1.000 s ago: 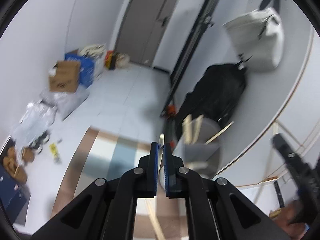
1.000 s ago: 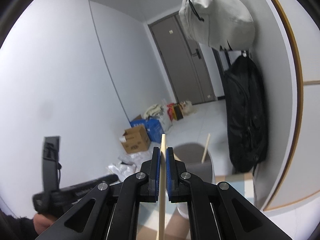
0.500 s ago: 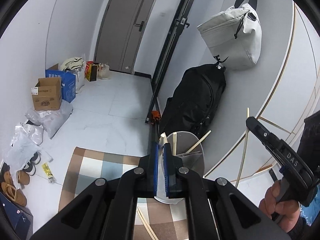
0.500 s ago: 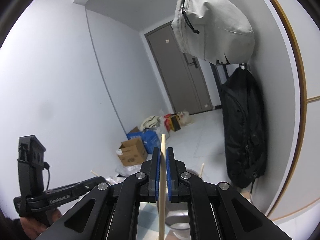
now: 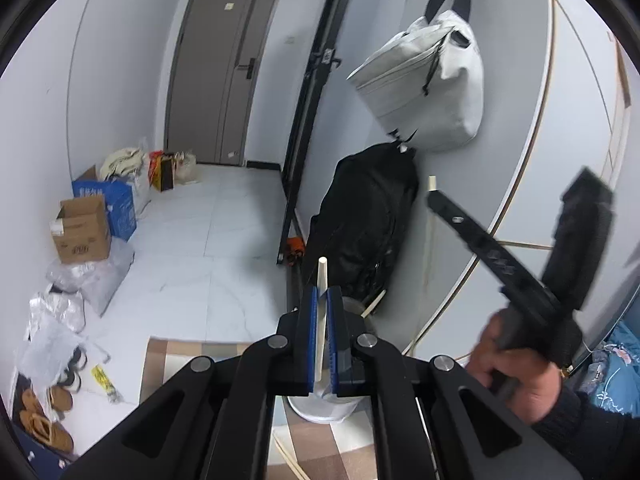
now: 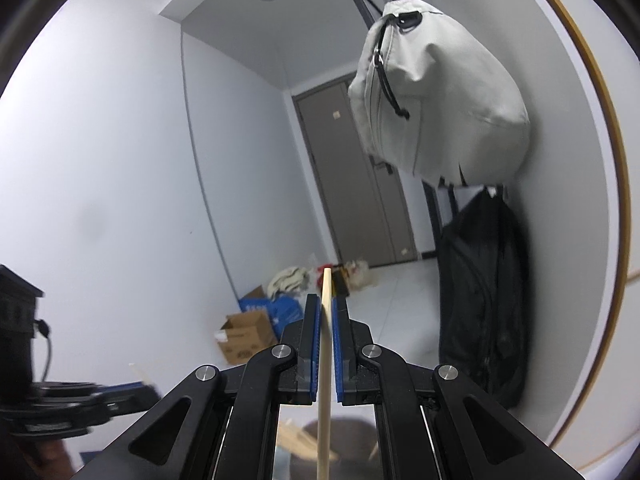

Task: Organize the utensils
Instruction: 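Carry both held chopsticks above the grey utensil holder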

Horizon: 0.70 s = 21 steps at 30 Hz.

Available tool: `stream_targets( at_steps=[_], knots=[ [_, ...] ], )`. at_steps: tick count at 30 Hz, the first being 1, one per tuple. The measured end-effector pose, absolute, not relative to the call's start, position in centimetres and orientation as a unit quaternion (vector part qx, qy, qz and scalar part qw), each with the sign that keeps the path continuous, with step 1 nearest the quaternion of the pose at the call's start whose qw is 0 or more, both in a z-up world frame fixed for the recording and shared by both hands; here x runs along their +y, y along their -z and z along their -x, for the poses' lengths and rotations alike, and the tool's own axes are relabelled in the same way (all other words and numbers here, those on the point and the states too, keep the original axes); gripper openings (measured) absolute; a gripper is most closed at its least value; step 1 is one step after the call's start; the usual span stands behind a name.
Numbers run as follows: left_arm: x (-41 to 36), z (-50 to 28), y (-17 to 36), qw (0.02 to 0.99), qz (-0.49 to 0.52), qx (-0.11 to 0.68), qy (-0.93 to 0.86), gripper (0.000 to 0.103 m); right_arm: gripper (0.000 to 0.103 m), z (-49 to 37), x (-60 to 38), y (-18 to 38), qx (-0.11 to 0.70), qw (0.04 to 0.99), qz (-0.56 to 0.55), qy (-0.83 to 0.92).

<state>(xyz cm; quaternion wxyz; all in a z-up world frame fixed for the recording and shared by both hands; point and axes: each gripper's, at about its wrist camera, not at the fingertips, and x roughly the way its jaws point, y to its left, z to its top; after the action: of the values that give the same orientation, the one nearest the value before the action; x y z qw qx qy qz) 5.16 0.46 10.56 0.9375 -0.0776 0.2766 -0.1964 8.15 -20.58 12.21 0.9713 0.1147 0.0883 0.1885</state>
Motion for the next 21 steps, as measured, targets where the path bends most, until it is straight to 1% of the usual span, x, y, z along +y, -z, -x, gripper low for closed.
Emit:
stream_targets(
  at_steps=[10,21],
  knots=[
    [-2.2,-8.0,-12.0,0.936,0.057,0.266,0.221,0.001,0.005,-12.6,-20.5,-12.2,0.068,0.977,-0.111,-0.171],
    [-3.2,-10.5,-9.8,0.927,0.036,0.290,0.235,0.001,0.005,-14.7,-20.3,-9.0,0.040,0.978,-0.113,-0.173]
  ],
)
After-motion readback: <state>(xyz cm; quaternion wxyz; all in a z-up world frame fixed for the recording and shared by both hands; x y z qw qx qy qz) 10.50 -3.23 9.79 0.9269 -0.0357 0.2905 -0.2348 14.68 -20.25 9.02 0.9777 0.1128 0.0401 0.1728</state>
